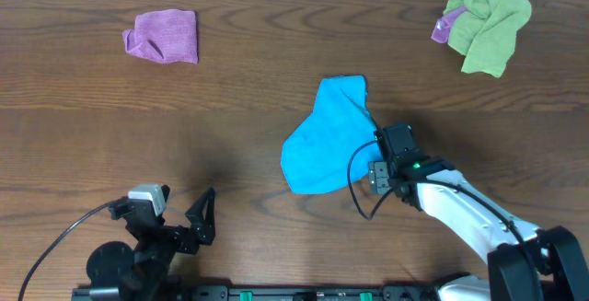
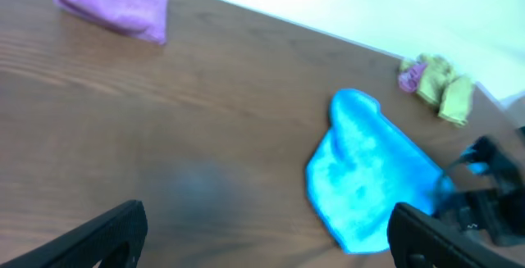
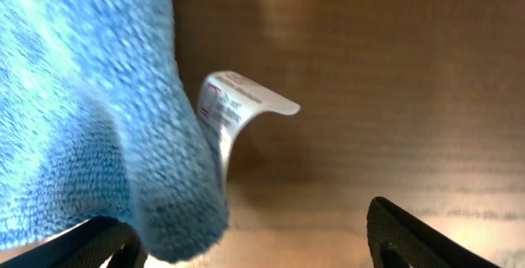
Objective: Fold the cloth
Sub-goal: 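Regrasp the blue cloth corner near its tag with the right gripper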
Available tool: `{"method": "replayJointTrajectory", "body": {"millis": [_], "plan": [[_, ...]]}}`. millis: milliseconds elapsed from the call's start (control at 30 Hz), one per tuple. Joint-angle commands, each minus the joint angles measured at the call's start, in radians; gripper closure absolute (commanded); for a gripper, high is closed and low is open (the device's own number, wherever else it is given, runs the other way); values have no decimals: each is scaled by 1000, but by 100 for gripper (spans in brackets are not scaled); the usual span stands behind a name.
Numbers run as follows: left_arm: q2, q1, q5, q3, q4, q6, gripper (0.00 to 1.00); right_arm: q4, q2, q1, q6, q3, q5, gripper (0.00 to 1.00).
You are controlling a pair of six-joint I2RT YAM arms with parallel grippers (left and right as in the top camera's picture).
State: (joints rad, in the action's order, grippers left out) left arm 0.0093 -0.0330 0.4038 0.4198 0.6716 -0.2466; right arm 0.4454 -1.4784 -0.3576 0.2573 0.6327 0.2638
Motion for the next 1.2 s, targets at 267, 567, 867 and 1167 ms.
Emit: {"method": "replayJointTrajectory", "body": {"millis": [267, 567, 867, 1167], "plan": [[-5, -6, 42, 2, -89, -94, 5, -141, -33, 6, -58, -8, 53, 36], [-5, -6, 41, 2, -89, -93, 5, -200, -33, 6, -65, -8, 62, 75], [-5, -6, 35, 2, -89, -94, 5, -253, -39, 6, -72, -8, 71, 68], [-5, -6, 35, 2, -89, -93, 5, -354, -111, 6, -93, -8, 73, 59]]}}
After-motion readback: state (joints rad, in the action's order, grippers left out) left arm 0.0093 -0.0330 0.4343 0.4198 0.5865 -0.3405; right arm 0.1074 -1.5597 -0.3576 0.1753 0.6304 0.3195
